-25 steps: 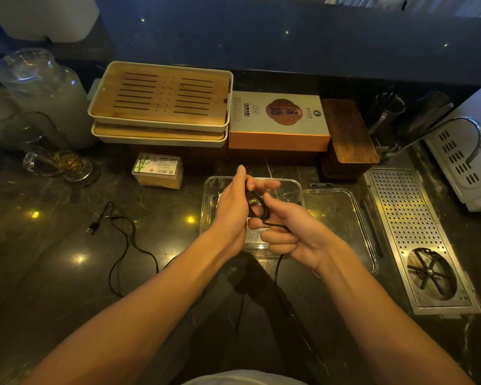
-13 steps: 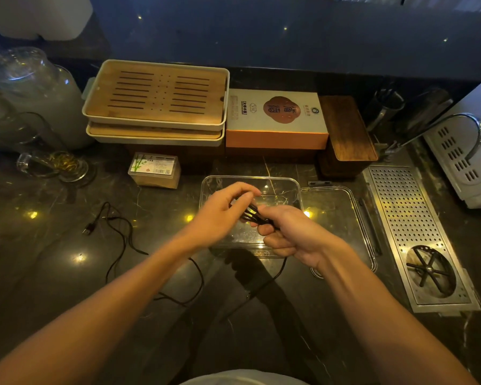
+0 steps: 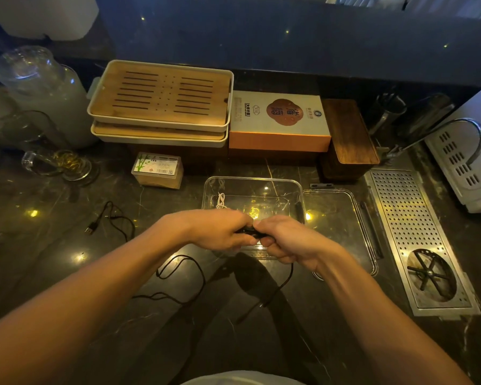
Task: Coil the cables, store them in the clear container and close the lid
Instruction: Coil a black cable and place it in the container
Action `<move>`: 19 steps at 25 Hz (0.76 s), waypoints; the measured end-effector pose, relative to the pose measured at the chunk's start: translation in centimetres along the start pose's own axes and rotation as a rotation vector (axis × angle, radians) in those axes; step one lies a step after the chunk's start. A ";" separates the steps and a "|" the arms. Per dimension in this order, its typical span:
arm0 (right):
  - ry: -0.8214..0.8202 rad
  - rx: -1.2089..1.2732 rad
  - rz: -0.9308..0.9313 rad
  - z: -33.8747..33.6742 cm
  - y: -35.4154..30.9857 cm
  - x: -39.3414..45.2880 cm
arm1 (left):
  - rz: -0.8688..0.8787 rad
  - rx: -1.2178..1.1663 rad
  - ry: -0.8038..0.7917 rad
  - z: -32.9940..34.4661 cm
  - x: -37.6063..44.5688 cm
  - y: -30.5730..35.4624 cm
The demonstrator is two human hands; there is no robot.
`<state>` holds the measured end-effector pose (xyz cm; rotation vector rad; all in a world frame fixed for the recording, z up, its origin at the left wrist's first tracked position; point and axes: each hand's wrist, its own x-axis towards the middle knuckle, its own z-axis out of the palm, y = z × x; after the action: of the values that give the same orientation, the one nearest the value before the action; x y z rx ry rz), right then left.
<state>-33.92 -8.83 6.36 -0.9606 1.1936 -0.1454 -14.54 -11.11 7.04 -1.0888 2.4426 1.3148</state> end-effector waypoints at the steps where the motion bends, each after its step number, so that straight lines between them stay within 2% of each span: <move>1: 0.008 -0.012 0.003 0.0 0.1 0.0 | -0.009 0.044 0.013 0.4 0.2 0.0; 3: 0.042 -0.016 -0.010 -0.2 0.0 0.1 | -0.028 0.133 0.126 1.2 0.4 0.1; 6: 0.074 -0.041 -0.048 -1.0 -0.6 -0.1 | 0.002 0.120 0.301 2.2 0.3 0.3; 10: 0.023 -0.040 -0.028 -1.7 -0.3 0.1 | 0.020 0.176 0.333 2.7 0.2 0.2; 14: 0.025 -0.084 -0.037 -1.8 -0.1 -0.2 | 0.028 0.078 0.326 2.8 0.3 -0.1; 16: 0.096 -0.238 -0.041 -2.0 -0.4 -0.9 | -0.004 0.091 0.330 2.7 0.4 -0.3; 19: 0.184 -0.618 -0.098 -2.9 -1.1 -2.5 | -0.076 0.095 0.330 2.5 0.5 -1.0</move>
<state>-36.99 -9.72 8.85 -1.5731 1.3927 0.0677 -14.65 -9.73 4.62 -1.4572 2.6255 1.0561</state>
